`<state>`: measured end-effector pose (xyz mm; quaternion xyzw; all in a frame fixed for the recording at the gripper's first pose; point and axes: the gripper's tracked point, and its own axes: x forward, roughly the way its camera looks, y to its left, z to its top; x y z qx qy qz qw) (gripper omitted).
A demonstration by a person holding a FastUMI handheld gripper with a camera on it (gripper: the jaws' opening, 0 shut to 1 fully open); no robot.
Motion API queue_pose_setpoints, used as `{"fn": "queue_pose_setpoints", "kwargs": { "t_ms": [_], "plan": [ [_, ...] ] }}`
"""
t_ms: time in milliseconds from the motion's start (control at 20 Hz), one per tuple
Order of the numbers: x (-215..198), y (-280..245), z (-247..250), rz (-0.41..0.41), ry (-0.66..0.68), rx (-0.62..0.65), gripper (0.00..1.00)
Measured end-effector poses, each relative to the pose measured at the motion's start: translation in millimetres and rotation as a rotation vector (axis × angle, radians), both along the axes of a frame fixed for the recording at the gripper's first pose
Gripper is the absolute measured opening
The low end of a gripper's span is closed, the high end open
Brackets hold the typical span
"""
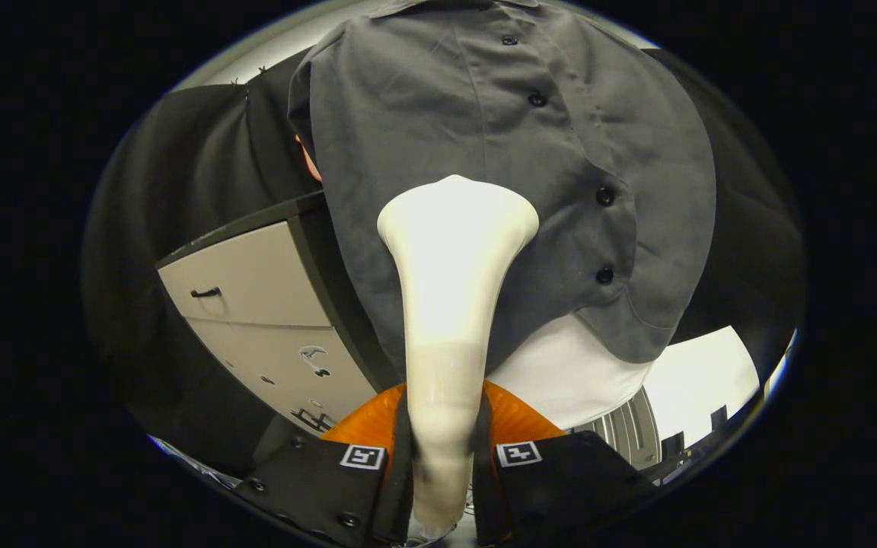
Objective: Iron the clothes twice with a garment steamer, once on the left side and once on the right side.
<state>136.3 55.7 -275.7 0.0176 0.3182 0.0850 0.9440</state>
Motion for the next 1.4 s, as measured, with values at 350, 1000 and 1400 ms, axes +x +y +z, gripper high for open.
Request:
{"fn": "queue_pose_setpoints", "kwargs": {
  "t_ms": [350,1000,1400],
  "plan": [
    [-6.1,-2.8,82.0,0.047,-0.13,0.013,0.39],
    [17.6,-98.5,225.1,0.001,-0.312,-0.028,0.39],
    [87.4,-169.5,265.9,-0.097,-0.332,-0.042,0.39]
  ]
}}
